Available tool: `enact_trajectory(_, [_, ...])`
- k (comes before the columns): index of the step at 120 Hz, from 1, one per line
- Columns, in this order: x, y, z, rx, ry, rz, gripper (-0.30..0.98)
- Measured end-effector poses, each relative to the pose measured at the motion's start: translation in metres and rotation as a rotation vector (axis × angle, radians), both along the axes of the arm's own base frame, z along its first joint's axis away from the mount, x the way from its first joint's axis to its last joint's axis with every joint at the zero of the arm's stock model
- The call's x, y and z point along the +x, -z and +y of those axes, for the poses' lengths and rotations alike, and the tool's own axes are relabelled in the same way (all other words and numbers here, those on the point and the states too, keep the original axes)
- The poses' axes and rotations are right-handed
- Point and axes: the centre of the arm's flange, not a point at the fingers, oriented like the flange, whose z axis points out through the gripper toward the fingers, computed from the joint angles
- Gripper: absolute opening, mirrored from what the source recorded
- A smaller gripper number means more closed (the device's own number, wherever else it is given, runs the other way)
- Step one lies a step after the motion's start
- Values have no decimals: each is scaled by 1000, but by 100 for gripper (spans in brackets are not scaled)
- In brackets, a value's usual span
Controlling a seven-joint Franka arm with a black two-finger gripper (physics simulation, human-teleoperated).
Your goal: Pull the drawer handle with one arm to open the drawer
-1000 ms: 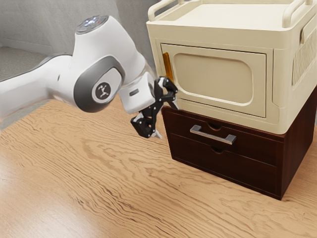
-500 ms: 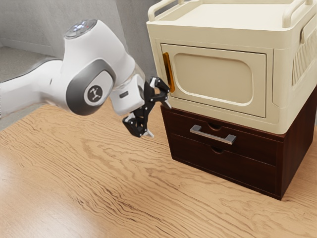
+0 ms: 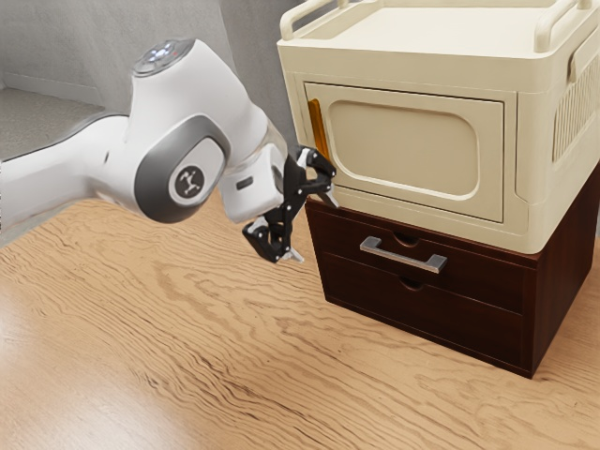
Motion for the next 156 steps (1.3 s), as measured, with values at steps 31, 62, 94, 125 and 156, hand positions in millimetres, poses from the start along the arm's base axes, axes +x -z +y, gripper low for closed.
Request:
enact_trajectory(31, [-1,0,-19,2,37,-5,69])
enact_trajectory(62, [-9,7,-26,2,56,-1,69])
enact_trajectory(94, [-6,16,-48,5,94,-3,69])
enact_trajectory(125, [1,31,-54,11,100,10,69])
enact_trajectory(156, [8,43,-59,13,106,11,69])
